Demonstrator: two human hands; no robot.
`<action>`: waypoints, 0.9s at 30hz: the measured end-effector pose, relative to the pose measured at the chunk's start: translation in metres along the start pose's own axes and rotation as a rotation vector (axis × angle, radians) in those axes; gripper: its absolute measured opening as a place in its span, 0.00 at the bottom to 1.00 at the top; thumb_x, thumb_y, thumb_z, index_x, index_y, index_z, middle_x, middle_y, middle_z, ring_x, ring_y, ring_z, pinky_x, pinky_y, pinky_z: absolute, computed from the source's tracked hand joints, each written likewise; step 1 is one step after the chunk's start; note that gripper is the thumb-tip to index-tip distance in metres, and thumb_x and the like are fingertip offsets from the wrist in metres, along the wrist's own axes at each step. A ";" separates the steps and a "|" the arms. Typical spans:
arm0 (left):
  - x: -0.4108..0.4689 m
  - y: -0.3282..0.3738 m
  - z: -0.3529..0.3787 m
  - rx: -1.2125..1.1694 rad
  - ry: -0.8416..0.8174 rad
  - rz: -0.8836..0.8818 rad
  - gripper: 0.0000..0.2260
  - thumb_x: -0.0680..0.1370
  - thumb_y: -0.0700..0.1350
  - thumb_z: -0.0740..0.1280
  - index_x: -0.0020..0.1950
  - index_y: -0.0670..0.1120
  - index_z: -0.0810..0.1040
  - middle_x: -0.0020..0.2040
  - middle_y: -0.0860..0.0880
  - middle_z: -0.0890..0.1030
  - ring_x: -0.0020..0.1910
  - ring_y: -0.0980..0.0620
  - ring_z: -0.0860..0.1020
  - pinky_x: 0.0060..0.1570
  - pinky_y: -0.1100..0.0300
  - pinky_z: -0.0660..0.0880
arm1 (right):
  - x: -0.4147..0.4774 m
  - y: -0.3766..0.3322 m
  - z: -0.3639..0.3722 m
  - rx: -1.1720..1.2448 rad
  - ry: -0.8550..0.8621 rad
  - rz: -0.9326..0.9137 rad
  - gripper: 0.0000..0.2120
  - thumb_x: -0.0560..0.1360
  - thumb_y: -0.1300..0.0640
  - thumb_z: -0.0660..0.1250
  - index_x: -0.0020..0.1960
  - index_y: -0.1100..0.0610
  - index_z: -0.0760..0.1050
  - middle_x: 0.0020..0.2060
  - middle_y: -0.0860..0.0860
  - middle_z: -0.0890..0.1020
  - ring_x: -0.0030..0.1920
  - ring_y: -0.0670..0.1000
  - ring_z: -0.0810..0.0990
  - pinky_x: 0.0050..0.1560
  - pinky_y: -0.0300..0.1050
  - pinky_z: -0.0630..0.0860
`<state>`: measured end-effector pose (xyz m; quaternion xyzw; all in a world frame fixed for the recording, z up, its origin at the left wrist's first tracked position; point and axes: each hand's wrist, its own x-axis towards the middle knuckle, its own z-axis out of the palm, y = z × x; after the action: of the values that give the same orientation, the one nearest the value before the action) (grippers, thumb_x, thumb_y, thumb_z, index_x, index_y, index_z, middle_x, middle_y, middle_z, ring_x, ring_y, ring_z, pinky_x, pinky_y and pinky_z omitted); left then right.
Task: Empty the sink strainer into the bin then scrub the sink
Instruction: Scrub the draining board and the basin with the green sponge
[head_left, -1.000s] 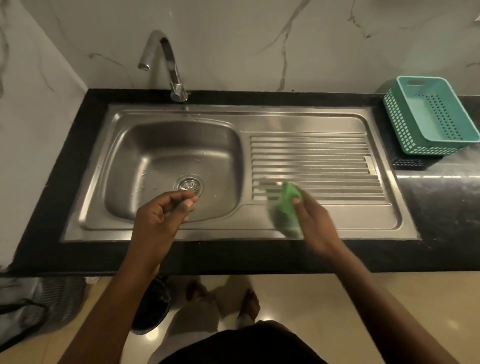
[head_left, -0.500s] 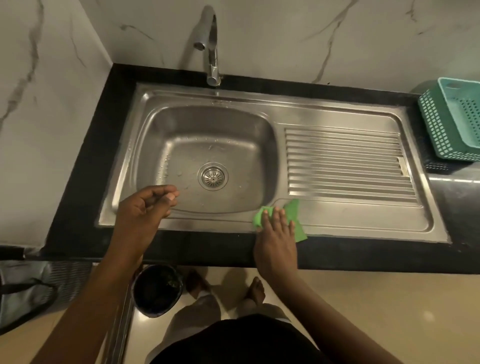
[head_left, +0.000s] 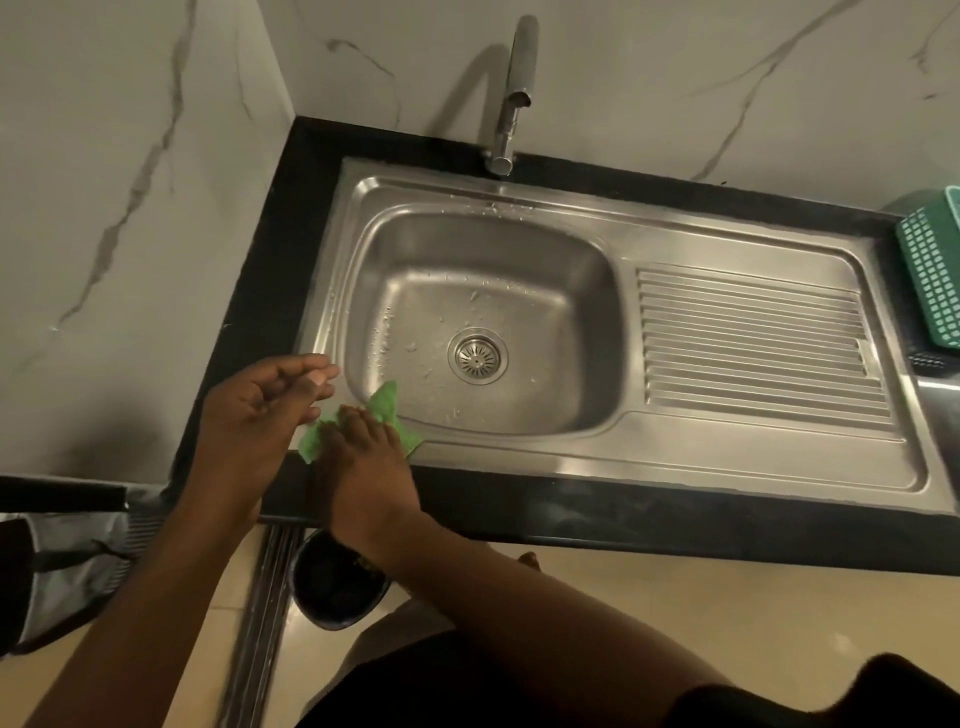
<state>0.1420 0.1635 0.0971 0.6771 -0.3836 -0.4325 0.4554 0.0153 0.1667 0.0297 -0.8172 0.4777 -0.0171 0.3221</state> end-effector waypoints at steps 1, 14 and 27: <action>0.003 -0.002 -0.001 -0.002 -0.007 0.000 0.10 0.82 0.44 0.70 0.61 0.52 0.86 0.56 0.52 0.89 0.56 0.52 0.87 0.60 0.46 0.82 | -0.001 0.007 -0.002 -0.031 0.020 -0.033 0.28 0.79 0.53 0.69 0.77 0.56 0.68 0.76 0.59 0.68 0.77 0.61 0.66 0.78 0.61 0.65; 0.021 -0.006 0.012 -0.105 -0.121 0.011 0.08 0.81 0.45 0.72 0.58 0.55 0.86 0.56 0.50 0.89 0.58 0.49 0.87 0.61 0.44 0.82 | -0.179 0.263 -0.120 -0.339 0.208 0.360 0.13 0.85 0.46 0.57 0.67 0.47 0.72 0.64 0.50 0.78 0.59 0.53 0.77 0.56 0.55 0.80; 0.025 -0.017 0.023 -0.136 -0.193 0.023 0.09 0.77 0.54 0.74 0.57 0.58 0.87 0.56 0.52 0.89 0.56 0.52 0.87 0.58 0.50 0.81 | -0.076 0.110 -0.040 -0.152 0.306 0.368 0.10 0.82 0.51 0.59 0.59 0.48 0.76 0.56 0.49 0.78 0.55 0.54 0.77 0.55 0.54 0.76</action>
<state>0.1305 0.1390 0.0700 0.5953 -0.4033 -0.5154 0.4662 -0.1241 0.1692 0.0223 -0.7262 0.6616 -0.0458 0.1813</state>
